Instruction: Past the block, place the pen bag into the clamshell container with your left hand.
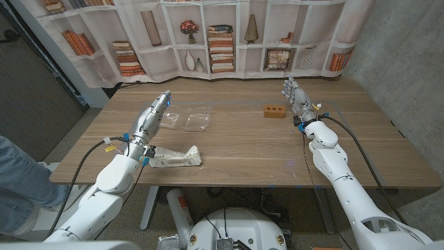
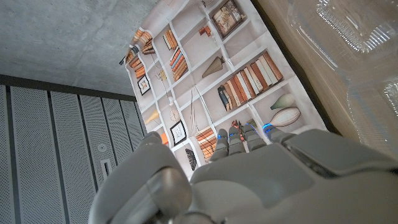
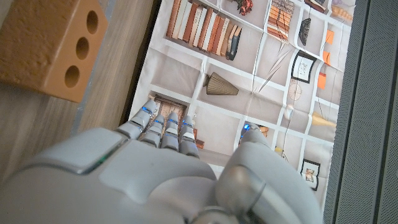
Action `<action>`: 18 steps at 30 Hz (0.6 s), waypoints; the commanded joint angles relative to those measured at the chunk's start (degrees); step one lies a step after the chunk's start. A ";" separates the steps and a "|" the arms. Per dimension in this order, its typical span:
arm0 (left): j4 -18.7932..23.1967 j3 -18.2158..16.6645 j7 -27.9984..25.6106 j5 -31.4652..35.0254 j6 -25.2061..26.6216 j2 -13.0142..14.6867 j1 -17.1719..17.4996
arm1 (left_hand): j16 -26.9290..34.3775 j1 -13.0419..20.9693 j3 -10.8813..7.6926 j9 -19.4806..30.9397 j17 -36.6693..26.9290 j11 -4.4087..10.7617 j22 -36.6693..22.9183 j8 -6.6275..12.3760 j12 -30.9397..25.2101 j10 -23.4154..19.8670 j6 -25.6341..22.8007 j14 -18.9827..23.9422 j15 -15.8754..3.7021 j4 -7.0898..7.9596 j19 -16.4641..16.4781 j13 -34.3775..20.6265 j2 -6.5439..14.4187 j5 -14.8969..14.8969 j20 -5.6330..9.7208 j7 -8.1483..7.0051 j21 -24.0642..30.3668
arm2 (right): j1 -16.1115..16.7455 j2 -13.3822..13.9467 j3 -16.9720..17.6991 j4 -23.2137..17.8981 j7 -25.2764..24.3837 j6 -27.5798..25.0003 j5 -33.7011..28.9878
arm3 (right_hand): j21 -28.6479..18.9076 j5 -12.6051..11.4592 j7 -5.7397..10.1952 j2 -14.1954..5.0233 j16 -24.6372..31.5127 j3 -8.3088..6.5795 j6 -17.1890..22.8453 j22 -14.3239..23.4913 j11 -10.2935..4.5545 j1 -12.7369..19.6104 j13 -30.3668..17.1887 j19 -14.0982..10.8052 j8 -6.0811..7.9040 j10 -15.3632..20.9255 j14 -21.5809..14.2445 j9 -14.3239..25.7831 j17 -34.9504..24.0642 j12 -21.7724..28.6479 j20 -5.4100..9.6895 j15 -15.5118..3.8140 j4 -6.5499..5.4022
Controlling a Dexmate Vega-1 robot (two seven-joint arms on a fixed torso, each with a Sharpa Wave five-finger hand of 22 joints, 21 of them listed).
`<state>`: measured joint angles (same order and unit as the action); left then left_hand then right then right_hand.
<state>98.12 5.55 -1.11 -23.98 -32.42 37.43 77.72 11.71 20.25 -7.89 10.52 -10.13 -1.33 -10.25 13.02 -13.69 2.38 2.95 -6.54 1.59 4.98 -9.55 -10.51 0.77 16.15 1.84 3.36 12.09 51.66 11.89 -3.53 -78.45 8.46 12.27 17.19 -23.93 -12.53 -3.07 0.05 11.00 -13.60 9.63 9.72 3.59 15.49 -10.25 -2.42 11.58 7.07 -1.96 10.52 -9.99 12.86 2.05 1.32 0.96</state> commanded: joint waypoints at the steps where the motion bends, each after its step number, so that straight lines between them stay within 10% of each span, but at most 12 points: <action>1: -0.68 -0.24 0.05 1.18 -1.63 -0.78 1.31 | -0.19 0.87 -0.12 0.19 -0.21 -0.07 -0.12 0.07 -0.13 -0.42 -0.33 0.46 -0.08 -0.37 -2.84 -0.23 0.19 -0.05 0.09 0.21 0.09 | 0.30 -0.03 -0.23 -0.38 -0.41 0.45 -0.25 | 0.26 0.19 -0.07 -0.31 -0.03 0.01 0.57 0.33 -0.10 0.04 -0.22 -0.34 -0.05 0.54 -0.55 0.23 -0.31 -0.18 1.58 0.10 0.20; 18: 0.48 -1.41 -2.08 4.68 -2.76 -1.50 4.16 | -0.19 1.20 -0.02 0.20 -0.22 0.13 -0.12 0.11 -0.01 -0.95 -1.23 1.09 -0.10 -0.51 -2.28 -0.24 0.33 -0.08 0.03 0.05 0.15 | 0.58 -0.25 -0.26 -0.70 -0.66 0.25 0.17 | 0.65 0.21 -0.04 -0.37 -0.07 0.09 0.61 0.35 -0.01 0.00 -0.23 -0.50 -0.13 0.76 -0.66 0.24 -0.32 -0.21 1.57 0.19 0.30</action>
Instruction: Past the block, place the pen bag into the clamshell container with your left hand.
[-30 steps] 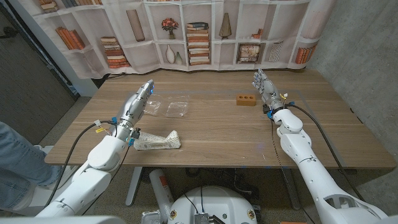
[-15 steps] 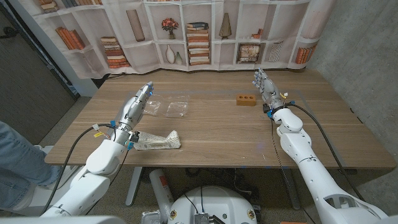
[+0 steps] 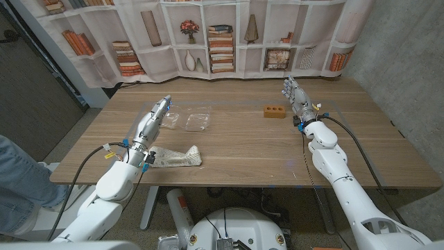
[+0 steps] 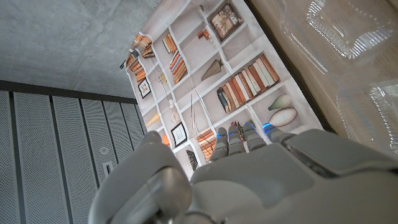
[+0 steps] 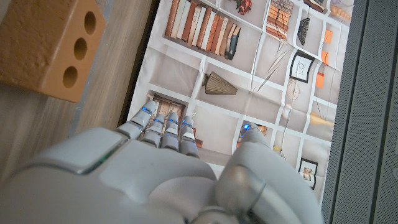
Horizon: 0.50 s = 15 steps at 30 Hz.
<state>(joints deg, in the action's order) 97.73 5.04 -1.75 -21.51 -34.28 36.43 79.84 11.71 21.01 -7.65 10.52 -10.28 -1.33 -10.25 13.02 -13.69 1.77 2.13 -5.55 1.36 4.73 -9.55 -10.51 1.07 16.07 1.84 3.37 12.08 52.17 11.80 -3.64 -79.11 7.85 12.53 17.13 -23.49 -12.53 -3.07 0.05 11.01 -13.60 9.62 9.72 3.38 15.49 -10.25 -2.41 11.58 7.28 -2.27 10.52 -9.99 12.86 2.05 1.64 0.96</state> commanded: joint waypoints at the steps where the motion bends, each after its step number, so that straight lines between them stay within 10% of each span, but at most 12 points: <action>1: 0.99 -1.07 -1.53 2.26 -1.02 -0.55 2.32 | -0.21 0.47 -0.27 0.21 -0.06 0.12 -0.12 0.09 -0.03 -0.43 -0.44 0.10 0.11 -0.28 -2.27 -0.25 0.03 -0.01 0.02 0.03 0.14 | 0.03 -0.15 -0.18 0.04 -0.03 0.08 0.17 | 0.22 0.21 -0.01 -0.38 -0.08 0.09 0.60 0.35 0.15 0.01 -0.22 -0.53 -0.14 0.51 -0.35 0.24 -0.32 -0.23 1.59 -0.13 0.31; 15: 3.13 -4.54 -3.71 5.70 -2.84 -2.32 5.99 | -0.20 0.75 -0.22 0.22 -0.06 0.22 -0.12 0.05 0.08 -0.76 -0.92 0.56 -0.01 -0.40 -1.94 -0.25 0.15 0.00 -0.08 -0.11 0.15 | -0.08 0.10 0.08 0.39 0.06 0.57 0.22 | 0.67 0.22 -0.69 -0.43 -0.10 0.17 1.03 0.36 0.41 -0.02 -0.23 -0.69 -0.08 0.92 -0.48 0.24 -0.32 -0.19 1.57 0.03 0.44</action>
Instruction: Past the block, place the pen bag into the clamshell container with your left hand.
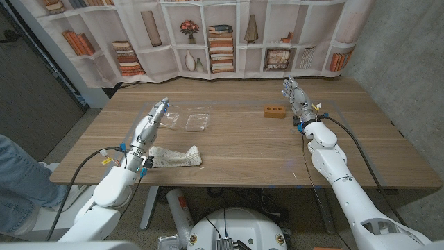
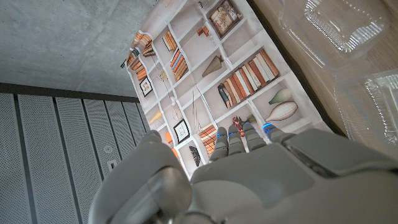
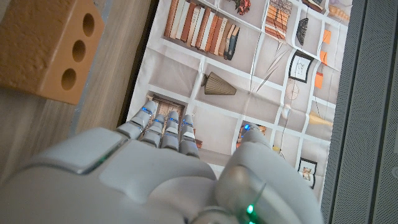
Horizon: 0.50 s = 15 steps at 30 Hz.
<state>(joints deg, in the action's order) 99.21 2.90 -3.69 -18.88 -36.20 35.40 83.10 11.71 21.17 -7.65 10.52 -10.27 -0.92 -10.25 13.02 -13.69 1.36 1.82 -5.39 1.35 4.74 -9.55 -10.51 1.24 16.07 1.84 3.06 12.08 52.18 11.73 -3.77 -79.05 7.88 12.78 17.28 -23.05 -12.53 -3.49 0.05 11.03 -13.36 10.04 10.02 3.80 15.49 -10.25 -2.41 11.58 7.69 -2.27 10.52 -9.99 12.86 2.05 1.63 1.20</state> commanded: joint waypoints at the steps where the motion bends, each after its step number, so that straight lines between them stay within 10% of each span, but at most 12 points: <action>1: 1.75 -2.58 -1.99 3.58 -0.89 -1.47 2.87 | -0.19 0.60 -0.21 0.22 -0.07 -0.18 -0.12 0.06 0.09 -0.35 -0.67 0.45 -0.01 -0.41 -1.88 -0.25 -0.01 0.00 -0.08 0.16 0.17 | -0.07 0.09 0.25 0.26 -0.15 0.17 0.10 | 0.25 0.22 -0.27 -0.42 -0.12 -0.06 0.65 0.06 -0.01 -0.02 -0.22 -0.71 -0.07 0.50 -0.53 0.24 -0.32 -0.20 1.57 0.07 0.21; 15: 2.50 -4.46 -4.53 9.86 -0.71 -3.73 4.21 | -0.18 1.02 -0.19 0.22 -0.06 -0.09 -0.12 0.19 0.05 -1.18 -1.71 1.06 -0.28 -0.60 -1.36 -0.26 0.14 0.05 -0.07 -0.02 0.22 | -0.59 -0.04 -0.04 0.84 -0.07 0.37 -0.17 | 0.60 0.24 -0.21 -0.45 -0.12 0.03 0.70 0.07 -0.18 -0.11 -0.23 -0.83 -0.14 0.60 -0.69 0.23 -0.33 -0.26 1.53 -0.02 0.27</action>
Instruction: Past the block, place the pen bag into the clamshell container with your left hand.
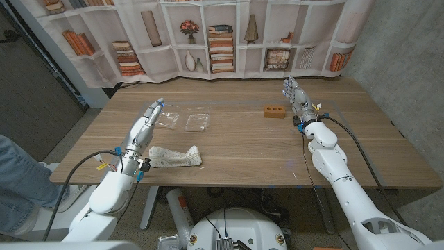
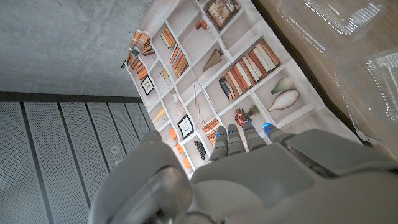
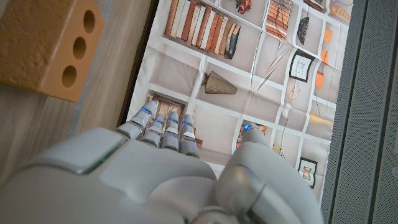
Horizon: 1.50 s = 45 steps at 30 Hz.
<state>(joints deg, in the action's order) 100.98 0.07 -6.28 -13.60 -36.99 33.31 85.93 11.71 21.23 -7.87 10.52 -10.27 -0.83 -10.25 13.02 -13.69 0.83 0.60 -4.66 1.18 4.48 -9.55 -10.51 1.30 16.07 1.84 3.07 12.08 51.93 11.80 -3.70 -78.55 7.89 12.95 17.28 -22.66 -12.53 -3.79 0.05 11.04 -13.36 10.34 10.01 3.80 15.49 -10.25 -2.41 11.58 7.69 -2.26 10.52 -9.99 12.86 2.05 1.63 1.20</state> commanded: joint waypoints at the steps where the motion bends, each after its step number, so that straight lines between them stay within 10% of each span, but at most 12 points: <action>1: 0.80 -1.75 -2.10 5.04 0.20 -1.72 1.48 | -0.18 1.01 0.04 0.22 -0.07 -0.14 -0.11 0.19 0.05 -0.70 -0.57 0.40 -0.16 -0.36 -1.28 -0.26 0.09 0.06 -0.07 -0.12 0.24 | -0.31 -0.21 -0.06 0.26 -0.22 0.09 -0.09 | 0.23 0.24 0.09 -0.45 -0.13 0.04 0.40 0.08 -0.21 -0.11 -0.23 -0.83 -0.14 0.59 -0.68 0.23 -0.33 -0.27 1.54 -0.01 0.28; 45: 1.00 -4.69 -10.55 24.41 -4.27 -6.83 4.74 | 0.15 3.23 0.03 0.26 -0.09 0.30 0.00 0.67 -0.14 -4.41 -5.02 4.16 -0.80 -1.45 2.93 -0.31 0.61 0.78 -0.01 -0.31 0.88 | -0.99 -1.01 -0.18 1.07 -0.39 1.68 0.06 | 1.28 0.23 0.39 -0.61 -0.18 0.21 0.74 0.11 -0.38 -0.14 -0.24 -1.30 -0.22 1.01 -1.06 0.24 -0.31 -0.38 1.42 -0.27 0.61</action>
<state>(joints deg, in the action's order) 102.33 -4.01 -14.08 5.80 -39.75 28.04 89.70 11.71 23.72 -7.73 10.52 -10.28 -0.54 -10.13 13.36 -13.69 -2.98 -3.64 -0.97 0.42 3.38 -7.13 -10.51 1.82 16.46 1.73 2.76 12.64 50.89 10.92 -3.77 -77.37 7.64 14.36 17.36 -21.61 -12.53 -3.48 -0.24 11.04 -13.13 10.65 10.00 3.26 15.19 -10.25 -3.02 11.58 8.21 -2.57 10.52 -9.99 12.40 2.04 1.32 1.43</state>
